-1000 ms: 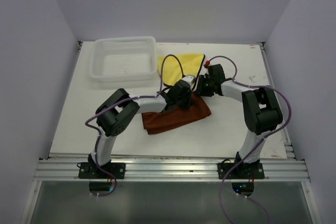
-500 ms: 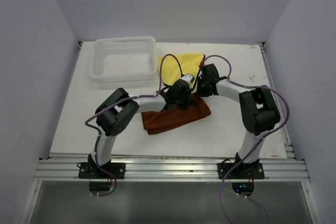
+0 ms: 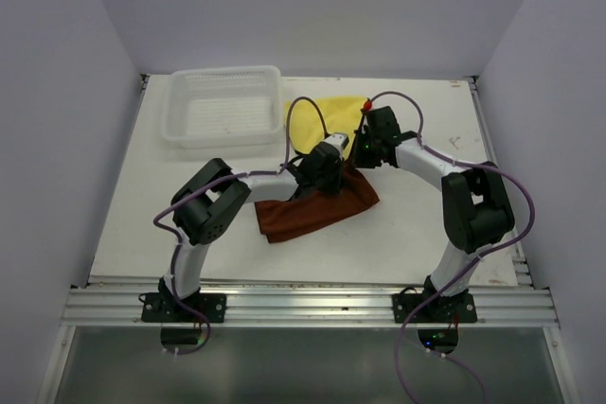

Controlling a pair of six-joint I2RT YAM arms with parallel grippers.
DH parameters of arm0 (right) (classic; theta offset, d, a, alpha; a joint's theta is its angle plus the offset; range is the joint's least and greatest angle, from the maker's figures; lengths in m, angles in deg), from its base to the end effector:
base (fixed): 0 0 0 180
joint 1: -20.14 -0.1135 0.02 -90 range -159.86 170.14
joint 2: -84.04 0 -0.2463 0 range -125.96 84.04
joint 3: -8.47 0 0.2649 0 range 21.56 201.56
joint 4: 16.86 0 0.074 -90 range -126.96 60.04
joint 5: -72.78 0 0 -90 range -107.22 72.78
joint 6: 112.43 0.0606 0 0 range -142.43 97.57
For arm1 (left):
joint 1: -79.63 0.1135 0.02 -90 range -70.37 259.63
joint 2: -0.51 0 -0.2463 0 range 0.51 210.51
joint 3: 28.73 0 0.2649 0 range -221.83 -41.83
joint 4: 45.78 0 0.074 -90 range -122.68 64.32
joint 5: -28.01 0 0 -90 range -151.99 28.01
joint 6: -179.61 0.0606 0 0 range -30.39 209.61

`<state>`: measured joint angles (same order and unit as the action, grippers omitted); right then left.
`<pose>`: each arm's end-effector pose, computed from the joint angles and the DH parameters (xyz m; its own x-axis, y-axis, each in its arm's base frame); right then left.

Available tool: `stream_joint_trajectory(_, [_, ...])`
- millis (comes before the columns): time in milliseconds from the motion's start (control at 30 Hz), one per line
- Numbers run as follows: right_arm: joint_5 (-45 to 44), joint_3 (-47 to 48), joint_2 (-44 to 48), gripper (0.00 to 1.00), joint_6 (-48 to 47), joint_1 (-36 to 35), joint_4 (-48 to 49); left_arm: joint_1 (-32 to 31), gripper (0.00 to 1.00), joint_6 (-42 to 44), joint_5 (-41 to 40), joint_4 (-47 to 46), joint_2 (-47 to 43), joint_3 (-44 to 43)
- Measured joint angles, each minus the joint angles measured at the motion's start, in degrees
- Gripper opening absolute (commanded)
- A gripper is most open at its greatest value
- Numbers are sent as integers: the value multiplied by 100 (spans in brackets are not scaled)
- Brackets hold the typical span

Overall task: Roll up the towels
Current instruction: Roll the towel

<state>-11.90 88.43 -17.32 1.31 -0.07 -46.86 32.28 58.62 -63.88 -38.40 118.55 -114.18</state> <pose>0.3725 0.1431 0.1533 -0.8317 0.1210 -0.5419 -0.0693 0.9457 0.3175 0.3146 -0.3385 0.1018 -0.7428 0.0468 -0.6679 0.3914 0.8397 -0.3764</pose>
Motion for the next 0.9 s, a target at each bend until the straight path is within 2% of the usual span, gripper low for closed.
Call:
stream_joint_trajectory(367, [664, -330, 28, 0, 691, 2, 160, 11, 5, -13, 4, -37, 0, 24])
stream_joint_trajectory(667, [761, -636, -63, 0, 1193, 46, 612, 31, 6, -35, 42, -74, -20, 74])
stream_joint_trajectory(900, [708, -807, -326, 0, 1379, 39, 850, 85, 7, -55, 52, 24, -564, 527])
